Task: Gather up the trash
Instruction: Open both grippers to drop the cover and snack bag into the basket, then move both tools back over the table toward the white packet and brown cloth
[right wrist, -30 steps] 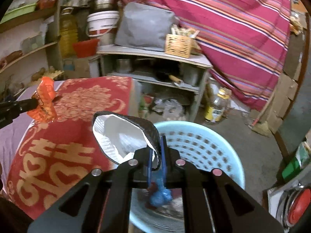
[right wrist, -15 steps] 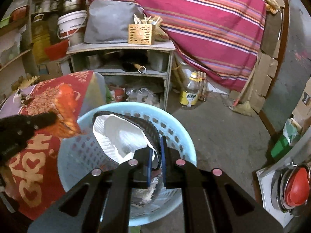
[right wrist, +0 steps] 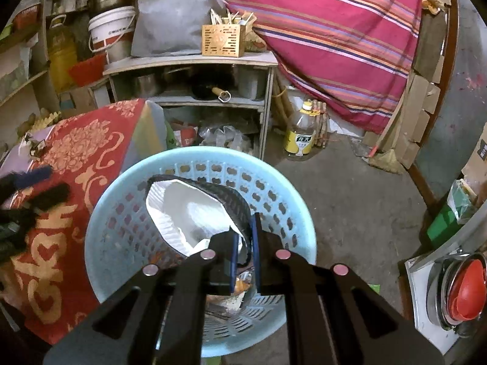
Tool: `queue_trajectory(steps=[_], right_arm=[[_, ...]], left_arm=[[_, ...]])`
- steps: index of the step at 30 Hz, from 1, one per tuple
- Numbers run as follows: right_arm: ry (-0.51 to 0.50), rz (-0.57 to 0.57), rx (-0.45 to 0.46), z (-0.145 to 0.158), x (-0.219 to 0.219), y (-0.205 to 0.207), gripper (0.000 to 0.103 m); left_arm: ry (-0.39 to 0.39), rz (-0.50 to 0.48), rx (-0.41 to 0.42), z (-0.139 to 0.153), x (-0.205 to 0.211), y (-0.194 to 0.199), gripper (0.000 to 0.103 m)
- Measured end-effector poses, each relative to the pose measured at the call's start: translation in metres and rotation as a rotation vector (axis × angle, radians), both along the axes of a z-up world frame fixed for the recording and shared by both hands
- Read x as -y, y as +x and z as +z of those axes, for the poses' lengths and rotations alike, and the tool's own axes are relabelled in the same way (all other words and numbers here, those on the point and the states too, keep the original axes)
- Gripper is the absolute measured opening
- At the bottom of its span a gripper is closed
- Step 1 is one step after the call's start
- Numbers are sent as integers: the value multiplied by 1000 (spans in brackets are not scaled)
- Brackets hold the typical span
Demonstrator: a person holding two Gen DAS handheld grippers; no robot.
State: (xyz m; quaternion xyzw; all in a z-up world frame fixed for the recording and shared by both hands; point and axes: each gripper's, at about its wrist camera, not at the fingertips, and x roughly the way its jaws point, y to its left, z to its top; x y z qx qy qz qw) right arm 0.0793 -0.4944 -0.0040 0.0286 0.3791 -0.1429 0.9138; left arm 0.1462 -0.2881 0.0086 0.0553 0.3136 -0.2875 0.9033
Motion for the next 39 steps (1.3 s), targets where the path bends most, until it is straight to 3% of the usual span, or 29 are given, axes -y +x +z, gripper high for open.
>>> queue_trajectory(steps=[2,4,5,6,10,13,15,22,27,39], right_arm=[[-2,1,-14,-4,-4,4,11],[-2,-7,-47,-10,-7,11,31],[-3,-13,-58,-12,-8,13,57],[-10,-17,-57,-13,-12,15,69],[-47,-12,-86,-15,-28,25,69],[-66,-19,-87,-11,-37,31,77],[-77,-21,-108,-9,-44,36,89],[-104,-12,-207,-15,-61,52,91],[-85,-7,-166,-10,-76,59,91],[-32,56,-11,7,-148,85,91]], left_arm=[[0,39,18,8,-20,0,84],[-3,80,34,15,-42,1,87],[-3,96,41,18,-51,1,88],[-2,108,48,21,-59,1,89],[7,169,80,32,-97,0,90],[-2,212,101,39,-126,-1,95],[3,240,109,42,-142,-1,95],[2,328,104,44,-207,0,96],[3,396,123,44,-251,1,97],[-24,523,64,22,-318,28,97]])
